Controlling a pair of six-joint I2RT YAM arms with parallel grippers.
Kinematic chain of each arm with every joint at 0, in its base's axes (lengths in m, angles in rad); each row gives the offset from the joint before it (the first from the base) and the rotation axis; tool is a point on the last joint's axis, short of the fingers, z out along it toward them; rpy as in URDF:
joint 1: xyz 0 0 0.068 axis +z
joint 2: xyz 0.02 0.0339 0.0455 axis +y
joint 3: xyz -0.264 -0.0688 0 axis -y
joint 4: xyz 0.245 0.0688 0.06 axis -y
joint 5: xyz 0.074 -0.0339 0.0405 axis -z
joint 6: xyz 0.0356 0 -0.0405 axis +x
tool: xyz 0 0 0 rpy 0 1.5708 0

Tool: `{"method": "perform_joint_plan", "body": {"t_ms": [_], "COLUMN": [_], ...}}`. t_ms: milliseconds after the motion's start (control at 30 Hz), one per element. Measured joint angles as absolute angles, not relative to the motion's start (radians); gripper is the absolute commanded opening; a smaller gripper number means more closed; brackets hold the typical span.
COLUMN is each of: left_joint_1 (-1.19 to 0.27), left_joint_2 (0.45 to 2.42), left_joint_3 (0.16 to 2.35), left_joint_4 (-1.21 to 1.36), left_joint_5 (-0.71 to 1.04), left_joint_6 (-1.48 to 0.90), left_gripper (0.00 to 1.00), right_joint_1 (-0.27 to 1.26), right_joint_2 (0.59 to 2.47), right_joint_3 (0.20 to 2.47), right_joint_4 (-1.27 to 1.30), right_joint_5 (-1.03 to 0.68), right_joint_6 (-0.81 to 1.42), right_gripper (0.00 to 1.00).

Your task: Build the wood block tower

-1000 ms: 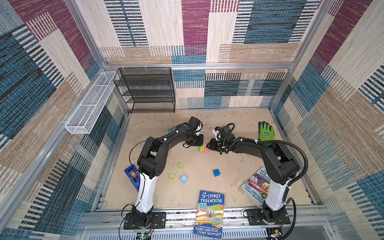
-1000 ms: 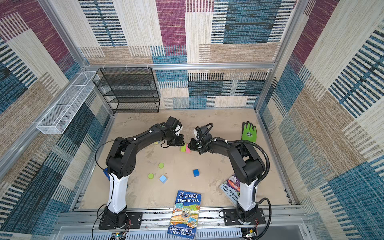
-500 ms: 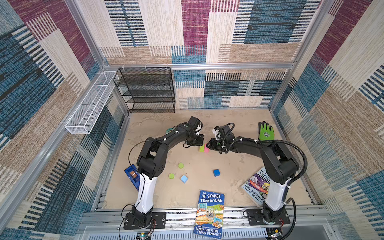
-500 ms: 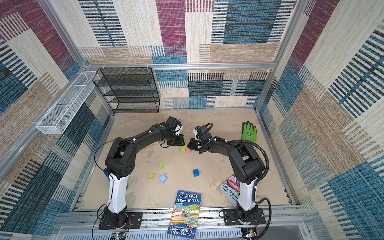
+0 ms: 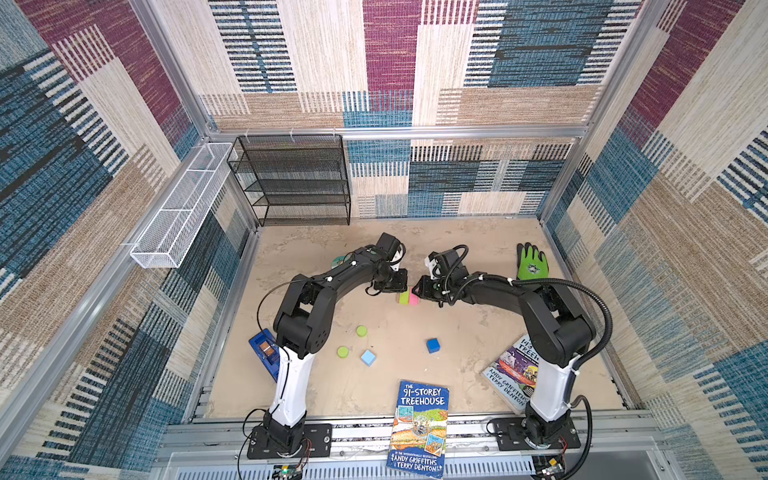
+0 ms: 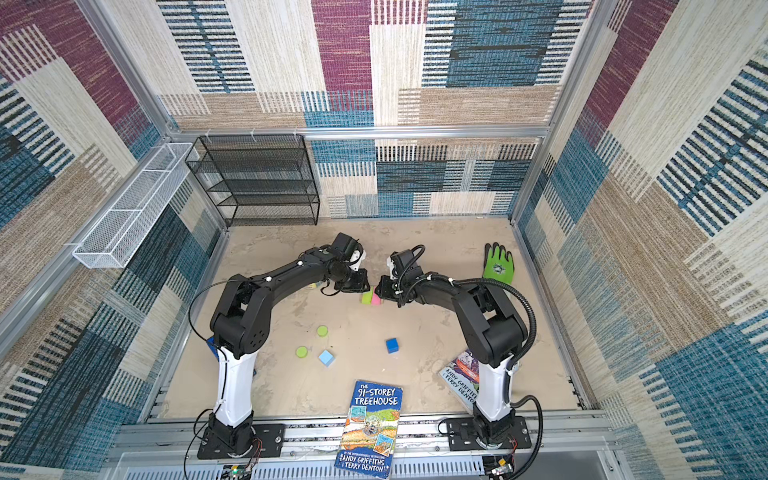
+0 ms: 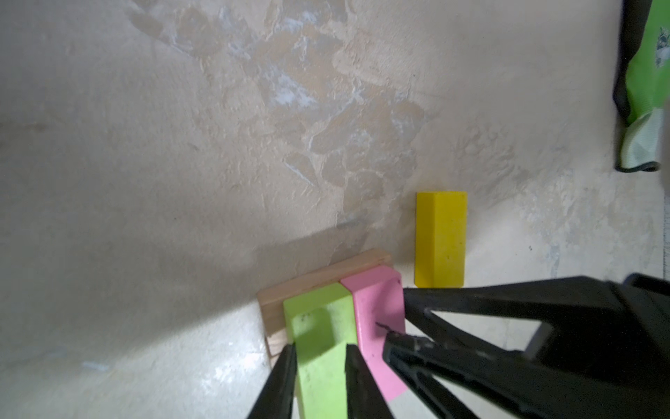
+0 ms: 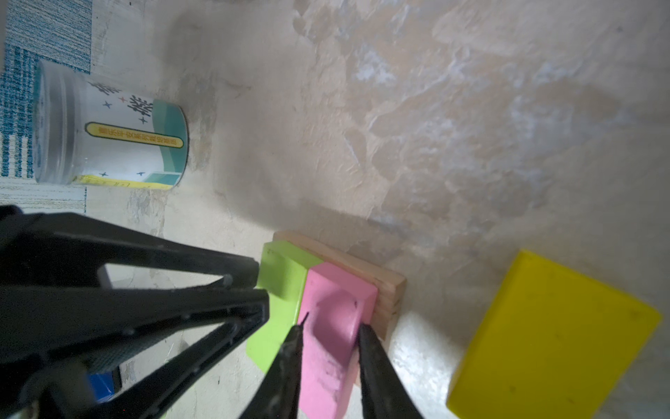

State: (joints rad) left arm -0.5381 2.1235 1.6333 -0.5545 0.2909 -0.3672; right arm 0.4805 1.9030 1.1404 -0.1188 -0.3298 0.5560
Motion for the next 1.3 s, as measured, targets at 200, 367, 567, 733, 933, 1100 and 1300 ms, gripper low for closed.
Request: {"method": "perform_joint_plan", "body": {"t_ms": [200,367,567,733,933,1100,1300], "left_joint_1": [-0.538,-0.539,-0.539,-0.539,-0.539,-0.539,-0.538], "left_joint_2": [2.115,2.105,2.105,2.105,2.105,2.108,2.12], "left_joint_3": [1.631,1.625,1.624,1.623,1.623,1.623,1.625], "left_joint_4": [-0.554,-0.554,-0.554,-0.554,-0.554,-0.554,-0.554], "left_joint_5": [0.29,0.286,0.282,0.274,0.272,0.272,0.276], "left_joint_6": [-0.368,-0.368,-0.368,-0.368,-0.368,-0.368,-0.368], "left_gripper": [0.34,0.37,0.36,0.32,0.32,0.32,0.32], "right_joint_1": [0.48,0.48,0.48,0.48,0.48,0.48,0.48], "right_joint_2": [1.905,1.908,1.913,1.917,1.918,1.909,1.899], "right_joint_3": [1.143,1.145,1.153,1.157,1.157,1.151,1.143], "right_joint_4": [-0.124,-0.125,-0.125,-0.125,-0.127,-0.131,-0.131], "right_joint_5": [-0.329,-0.329,-0.329,-0.329,-0.329,-0.318,-0.314], "right_joint_6": [0.556,0.556,0.556,0.556,0.556,0.556,0.556], "right_gripper": [0.3,0.3,0.29,0.29,0.29,0.3,0.3]}}
